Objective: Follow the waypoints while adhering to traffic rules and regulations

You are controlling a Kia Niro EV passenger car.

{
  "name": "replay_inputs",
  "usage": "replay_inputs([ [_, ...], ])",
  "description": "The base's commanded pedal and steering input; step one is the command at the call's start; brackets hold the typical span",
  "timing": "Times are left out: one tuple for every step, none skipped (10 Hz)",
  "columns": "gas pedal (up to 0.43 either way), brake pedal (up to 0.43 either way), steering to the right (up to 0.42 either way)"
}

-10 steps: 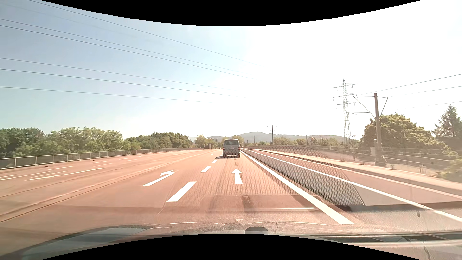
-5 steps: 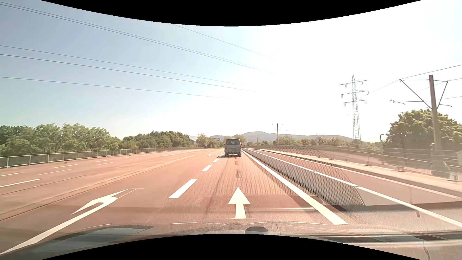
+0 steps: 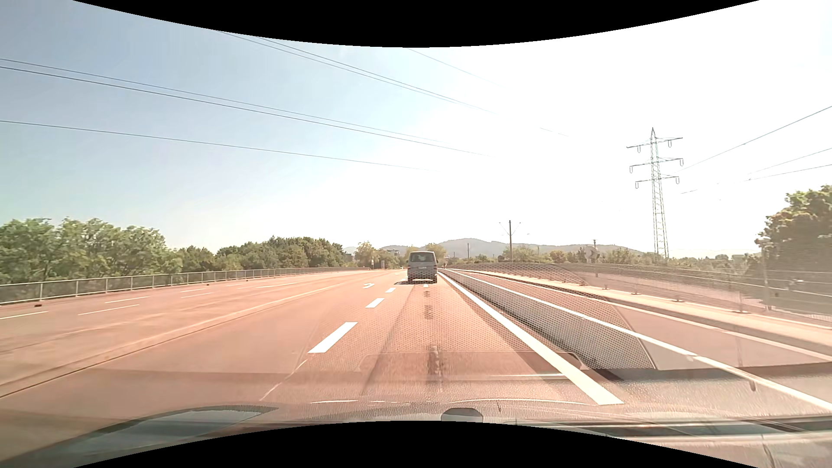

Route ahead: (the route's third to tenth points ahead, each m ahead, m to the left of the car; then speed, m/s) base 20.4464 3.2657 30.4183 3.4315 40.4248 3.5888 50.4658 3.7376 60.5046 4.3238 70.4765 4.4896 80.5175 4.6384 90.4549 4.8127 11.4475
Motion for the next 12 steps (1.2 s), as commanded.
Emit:
replay_inputs([
  [0.15,0.0,-0.007],
  [0.15,0.0,-0.006],
  [0.15,0.0,-0.005],
  [0.15,0.0,-0.004],
  [0.15,0.0,-0.004],
  [0.15,0.0,-0.004],
  [0.15,0.0,-0.003],
  [0.15,0.0,-0.003],
  [0.15,0.0,-0.003],
  [0.15,0.0,-0.003],
  [0.15,0.0,-0.003],
  [0.15,0.0,-0.002],
])
